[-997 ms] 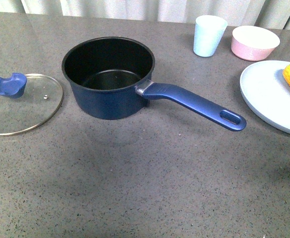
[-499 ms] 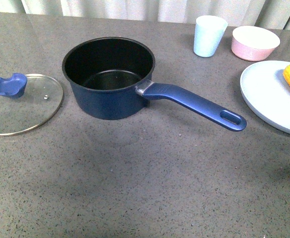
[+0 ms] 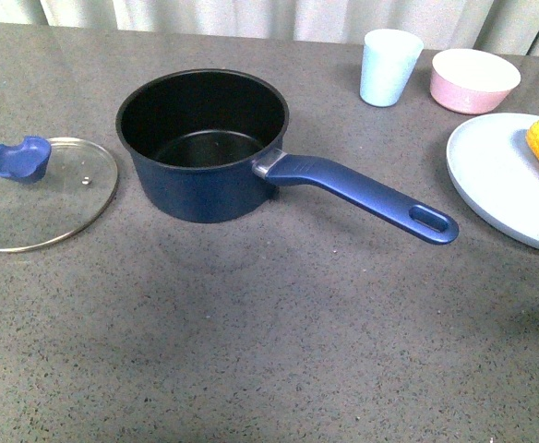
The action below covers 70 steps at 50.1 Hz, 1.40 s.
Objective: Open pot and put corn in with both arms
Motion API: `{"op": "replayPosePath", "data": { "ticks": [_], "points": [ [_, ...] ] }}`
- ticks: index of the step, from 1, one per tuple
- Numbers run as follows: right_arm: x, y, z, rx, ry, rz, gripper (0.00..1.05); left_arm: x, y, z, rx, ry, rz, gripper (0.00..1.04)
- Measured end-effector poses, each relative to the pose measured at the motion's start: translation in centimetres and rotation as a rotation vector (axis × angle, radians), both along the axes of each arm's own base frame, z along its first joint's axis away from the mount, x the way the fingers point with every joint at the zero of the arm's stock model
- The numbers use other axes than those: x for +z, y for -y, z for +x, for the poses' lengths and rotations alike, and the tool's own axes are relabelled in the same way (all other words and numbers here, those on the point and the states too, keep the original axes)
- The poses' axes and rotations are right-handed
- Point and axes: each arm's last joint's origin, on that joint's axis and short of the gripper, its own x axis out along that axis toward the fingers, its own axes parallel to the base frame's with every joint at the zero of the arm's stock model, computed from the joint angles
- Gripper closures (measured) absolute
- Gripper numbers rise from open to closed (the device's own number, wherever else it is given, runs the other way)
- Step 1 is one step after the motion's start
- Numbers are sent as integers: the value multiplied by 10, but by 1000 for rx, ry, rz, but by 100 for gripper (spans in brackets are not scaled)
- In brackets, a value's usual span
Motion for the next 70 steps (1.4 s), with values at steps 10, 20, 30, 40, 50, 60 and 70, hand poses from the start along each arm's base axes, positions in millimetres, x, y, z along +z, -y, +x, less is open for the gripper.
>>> {"op": "replayPosePath", "data": {
  "ticks": [10,20,30,40,50,60,70],
  "points": [
    [0,0,0,0,0,0,9,0,0,0,0,0,2,9],
    [0,0,0,0,0,0,9,0,0,0,0,0,2,9],
    [4,8,12,-94,-419,183,9,0,0,0,0,0,2,9],
    [39,42,71,-149,-376,141,9,0,0,0,0,0,2,9],
    [16,71,143,-94,-543,79,9,0,0,0,0,0,2,9],
    [2,76,187,-91,-609,-6,9,0,0,0,0,0,3,9],
    [-13,72,210,-55,-656,-30,9,0,0,0,0,0,3,9]
  ]
}}
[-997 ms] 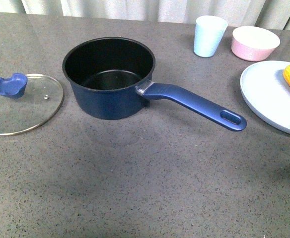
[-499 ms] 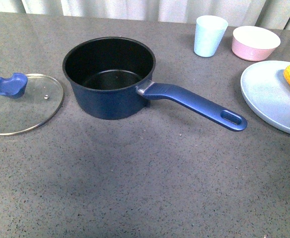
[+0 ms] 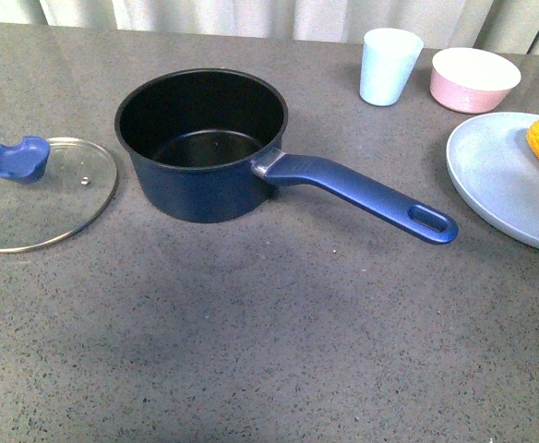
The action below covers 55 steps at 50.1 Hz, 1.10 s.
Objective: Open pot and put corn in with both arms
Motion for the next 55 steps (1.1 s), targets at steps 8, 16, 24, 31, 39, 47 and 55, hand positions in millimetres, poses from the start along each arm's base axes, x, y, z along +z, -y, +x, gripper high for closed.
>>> {"op": "replayPosePath", "data": {
  "ticks": [8,16,24,31,39,47,55],
  "points": [
    [-15,-3,21,-5,-26,-18,9,0,0,0,0,0,0,9],
    [-23,-5,33,10,-35,-17,9,0,0,0,0,0,0,9],
    [-33,-3,44,7,-47,-11,9,0,0,0,0,0,0,9],
    [-38,-3,53,13,-52,-4,9,0,0,0,0,0,0,9],
    [-42,-4,60,19,-58,5,9,0,0,0,0,0,0,9],
    [-55,-6,61,20,-90,26,9,0,0,0,0,0,0,9],
    [-63,-6,63,17,-106,37,13,0,0,0,0,0,0,9]
  ]
}}
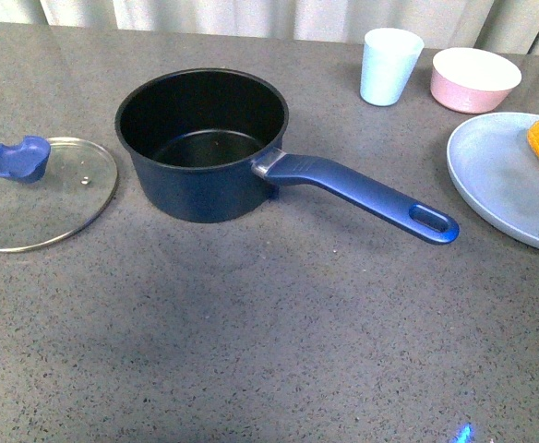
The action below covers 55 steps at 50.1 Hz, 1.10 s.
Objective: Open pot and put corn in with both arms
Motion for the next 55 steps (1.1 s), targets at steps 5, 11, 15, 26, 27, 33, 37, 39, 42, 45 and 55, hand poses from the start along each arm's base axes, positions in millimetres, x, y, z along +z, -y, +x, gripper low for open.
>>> {"op": "replayPosePath", "data": {
  "ticks": [5,11,15,26,27,33,37,39,42,45,55],
  "points": [
    [-2,0,1,0,-2,3,27,0,0,0,0,0,0,9],
    [-2,0,1,1,1,7,50,0,0,0,0,0,0,9],
    [-2,0,1,2,2,11,58,0,0,0,0,0,0,9],
    [18,-7,-15,42,51,94,76,0,0,0,0,0,0,9],
    [23,-10,-17,54,62,103,77,0,0,0,0,0,0,9],
    [60,-41,-26,145,168,160,82,0,0,0,0,0,0,9],
    [81,-75,-27,230,220,192,82,0,0,0,0,0,0,9],
    [88,-96,-27,280,231,212,82,0,0,0,0,0,0,9],
    [94,-126,-26,352,238,236,82,0,0,0,0,0,0,9],
    [96,-152,-26,411,234,258,82,0,0,0,0,0,0,9],
    [94,-218,-15,547,221,268,83,0,0,0,0,0,0,9]
  ]
}}
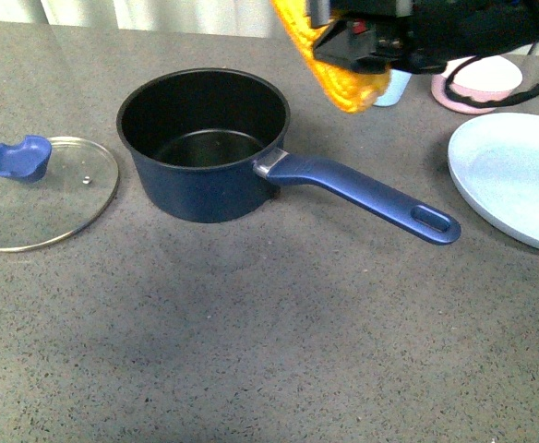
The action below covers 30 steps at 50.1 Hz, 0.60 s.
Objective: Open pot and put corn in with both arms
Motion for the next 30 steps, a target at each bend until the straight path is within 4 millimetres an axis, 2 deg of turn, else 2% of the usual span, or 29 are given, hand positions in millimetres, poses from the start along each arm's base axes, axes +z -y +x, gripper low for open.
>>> {"op": "replayPosePath", "data": {
  "ticks": [8,18,30],
  "points": [
    [-16,-38,14,65,-30,-21,84,0,0,0,0,0,0,9],
    [-19,-69,30,99,-23,-29,84,0,0,0,0,0,0,9],
    [-34,-93,40,130,-50,-48,84,0,0,0,0,0,0,9]
  ]
}}
